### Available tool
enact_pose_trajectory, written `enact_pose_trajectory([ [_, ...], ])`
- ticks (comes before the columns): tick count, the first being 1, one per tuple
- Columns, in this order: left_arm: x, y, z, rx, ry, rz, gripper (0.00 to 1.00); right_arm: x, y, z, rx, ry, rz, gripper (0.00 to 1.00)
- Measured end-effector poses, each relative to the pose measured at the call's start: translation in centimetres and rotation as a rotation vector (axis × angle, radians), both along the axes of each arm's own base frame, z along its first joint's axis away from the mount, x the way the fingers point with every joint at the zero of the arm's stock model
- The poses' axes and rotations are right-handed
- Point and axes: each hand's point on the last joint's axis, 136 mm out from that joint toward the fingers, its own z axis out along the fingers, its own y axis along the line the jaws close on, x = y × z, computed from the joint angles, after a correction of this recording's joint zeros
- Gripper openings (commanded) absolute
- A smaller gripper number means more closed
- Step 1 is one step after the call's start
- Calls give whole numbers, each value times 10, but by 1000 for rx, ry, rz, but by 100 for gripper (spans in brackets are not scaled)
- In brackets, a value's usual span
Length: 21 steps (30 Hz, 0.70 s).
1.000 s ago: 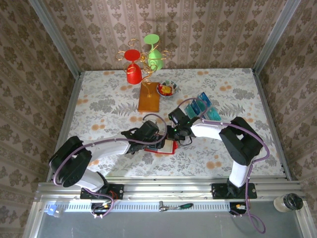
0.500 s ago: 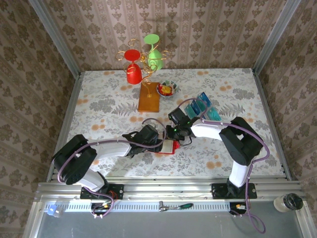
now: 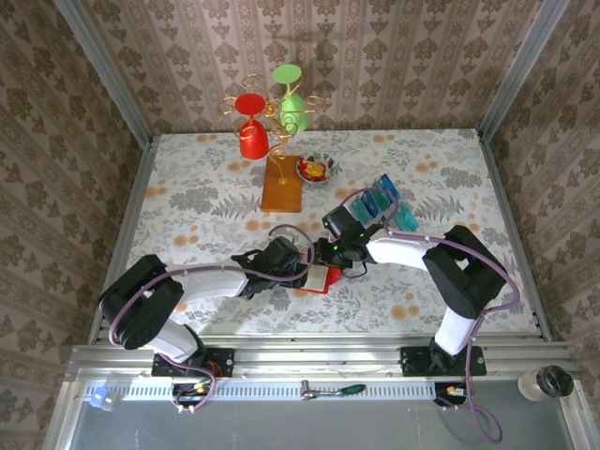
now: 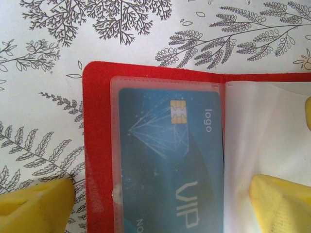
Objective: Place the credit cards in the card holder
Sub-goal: Turn over the card slot in the card holder.
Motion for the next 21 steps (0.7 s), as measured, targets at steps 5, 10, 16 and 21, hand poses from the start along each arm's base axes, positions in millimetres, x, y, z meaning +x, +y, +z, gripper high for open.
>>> enact_pose_trajectory([
  [5,0,0,0,-2,-4,2,94,2,4,0,24,3,-7,44],
  [10,0,0,1,-5,-5,3,95,5,9,0,59,8,-11,44],
  [16,0,0,2,-7,-5,4,96,8,15,1,105,18,-20,44],
  [21,0,1,4,-12,-9,4,97,8,17,2,129,27,-25,43],
])
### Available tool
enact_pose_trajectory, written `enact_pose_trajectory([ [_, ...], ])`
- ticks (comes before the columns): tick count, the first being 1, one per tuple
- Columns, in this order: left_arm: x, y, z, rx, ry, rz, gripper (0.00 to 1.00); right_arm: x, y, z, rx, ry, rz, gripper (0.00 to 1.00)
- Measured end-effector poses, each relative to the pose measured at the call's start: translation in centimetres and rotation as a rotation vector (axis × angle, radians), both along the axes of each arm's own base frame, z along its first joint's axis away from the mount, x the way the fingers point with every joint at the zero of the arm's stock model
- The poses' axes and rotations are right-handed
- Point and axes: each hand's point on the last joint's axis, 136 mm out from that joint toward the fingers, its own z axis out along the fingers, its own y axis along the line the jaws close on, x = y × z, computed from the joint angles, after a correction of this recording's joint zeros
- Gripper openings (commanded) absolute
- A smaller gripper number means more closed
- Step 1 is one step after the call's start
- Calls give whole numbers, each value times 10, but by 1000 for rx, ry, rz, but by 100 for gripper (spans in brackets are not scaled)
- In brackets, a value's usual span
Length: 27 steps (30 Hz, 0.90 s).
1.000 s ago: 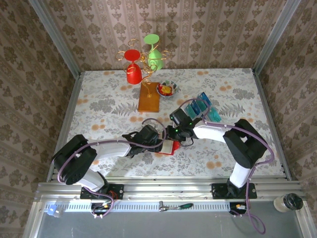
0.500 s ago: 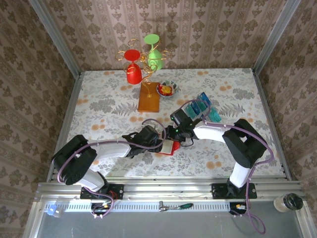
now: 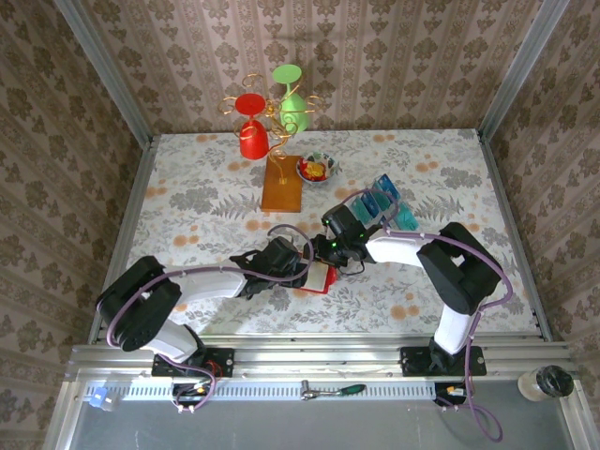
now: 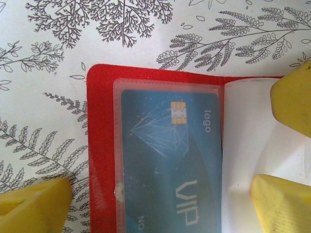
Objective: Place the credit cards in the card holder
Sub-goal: Turn over the card slot in the card holder.
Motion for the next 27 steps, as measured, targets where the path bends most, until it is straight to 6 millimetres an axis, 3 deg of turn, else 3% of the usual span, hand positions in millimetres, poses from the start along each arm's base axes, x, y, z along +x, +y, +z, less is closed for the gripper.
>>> enact_pose_trajectory([
  [19,0,3,9,-6,-14,5,100,-1,9,8,65,22,3,42],
  [27,4,8,38,-70,-74,26,100,-1,13,11,91,29,-2,43],
])
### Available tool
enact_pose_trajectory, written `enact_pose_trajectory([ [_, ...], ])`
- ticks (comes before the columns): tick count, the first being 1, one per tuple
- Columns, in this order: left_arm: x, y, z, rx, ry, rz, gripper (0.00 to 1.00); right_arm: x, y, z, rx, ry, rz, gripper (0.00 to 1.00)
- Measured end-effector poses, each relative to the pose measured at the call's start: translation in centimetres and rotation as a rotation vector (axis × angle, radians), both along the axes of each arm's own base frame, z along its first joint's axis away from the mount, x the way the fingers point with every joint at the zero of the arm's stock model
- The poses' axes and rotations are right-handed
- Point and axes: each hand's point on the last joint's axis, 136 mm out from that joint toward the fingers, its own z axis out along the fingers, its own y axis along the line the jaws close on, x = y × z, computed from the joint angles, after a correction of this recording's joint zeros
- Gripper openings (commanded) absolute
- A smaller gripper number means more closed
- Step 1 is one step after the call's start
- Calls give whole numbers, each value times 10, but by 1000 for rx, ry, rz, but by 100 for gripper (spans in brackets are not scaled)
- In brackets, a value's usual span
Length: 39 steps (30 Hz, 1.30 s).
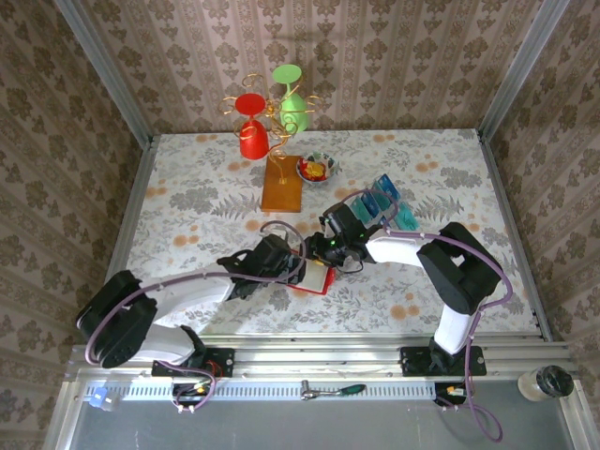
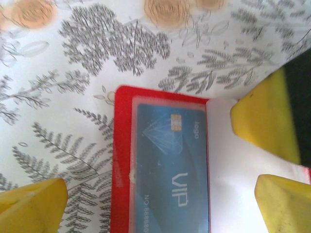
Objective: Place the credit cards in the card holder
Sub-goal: Turn over the card slot in the card holder.
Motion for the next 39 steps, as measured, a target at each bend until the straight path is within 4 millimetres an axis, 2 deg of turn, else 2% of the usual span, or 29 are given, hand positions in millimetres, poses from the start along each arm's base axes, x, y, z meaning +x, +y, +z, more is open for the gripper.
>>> enact_pose_trajectory([
  [7,8,30,26,-60,-56,86,100,7,9,11,26,-10,-2,45],
  [11,10,48,28,-71,-60,140,100,15,19,14,38,-16,5,47],
  [17,13,66,27,-70,-58,190,100,19,36,7,35,-5,26,47],
  [24,9,77,18,-57,-43,211,100,26,52,-1,35,8,34,47],
  [30,7,82,16,-61,-42,217,100,27,55,-11,26,29,30,47],
  [39,5,85,13,-59,-29,220,100,30,60,-3,35,30,38,47],
])
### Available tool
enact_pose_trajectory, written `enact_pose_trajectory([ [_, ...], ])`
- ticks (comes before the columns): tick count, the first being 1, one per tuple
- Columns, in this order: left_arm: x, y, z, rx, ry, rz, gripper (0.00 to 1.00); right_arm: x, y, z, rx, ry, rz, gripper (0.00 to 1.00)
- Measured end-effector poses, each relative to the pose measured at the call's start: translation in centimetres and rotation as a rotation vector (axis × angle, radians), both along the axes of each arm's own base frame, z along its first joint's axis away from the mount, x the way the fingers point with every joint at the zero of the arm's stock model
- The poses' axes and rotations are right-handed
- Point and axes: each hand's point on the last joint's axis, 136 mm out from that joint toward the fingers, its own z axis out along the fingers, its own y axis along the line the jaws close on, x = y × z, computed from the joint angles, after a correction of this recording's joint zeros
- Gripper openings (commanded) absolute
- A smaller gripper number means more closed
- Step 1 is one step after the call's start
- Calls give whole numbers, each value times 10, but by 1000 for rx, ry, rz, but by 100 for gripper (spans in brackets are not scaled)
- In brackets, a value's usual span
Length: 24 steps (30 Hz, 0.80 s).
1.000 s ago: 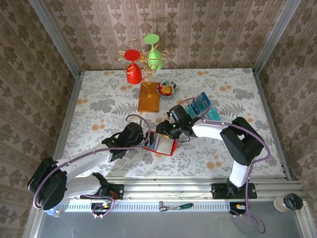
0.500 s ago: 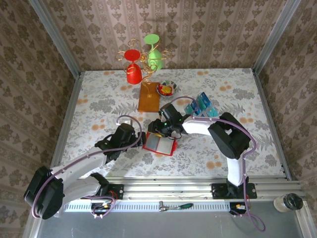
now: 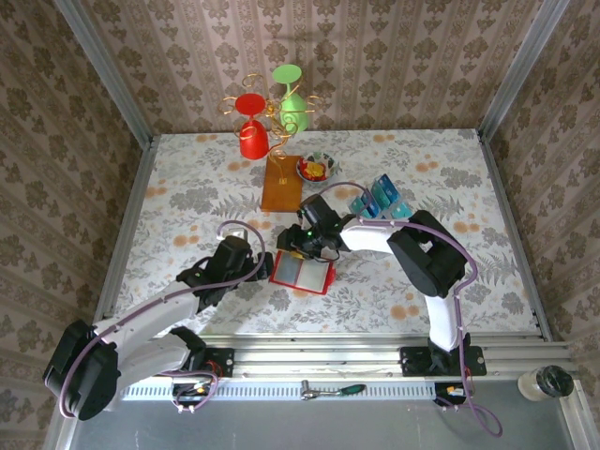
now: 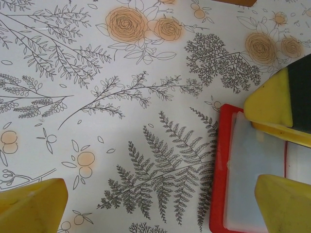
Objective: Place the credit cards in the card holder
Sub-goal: Turn over the card slot in the card holder.
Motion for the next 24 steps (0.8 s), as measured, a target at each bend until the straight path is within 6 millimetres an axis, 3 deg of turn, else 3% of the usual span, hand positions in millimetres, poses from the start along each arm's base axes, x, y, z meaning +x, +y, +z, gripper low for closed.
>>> enact_pose_trajectory([
  [6,-1,-1,-1,-3,5,-5,100,6,2,15,10,-23,18,47],
  [15,-3,-6,-15,15,61,-26,100,13,-28,59,-2,-88,12,47],
  [18,0,-11,-14,15,71,-40,100,18,-54,75,-45,-134,-3,46],
  [24,7,-20,-12,13,72,-62,100,32,-141,91,-267,-222,-86,46],
])
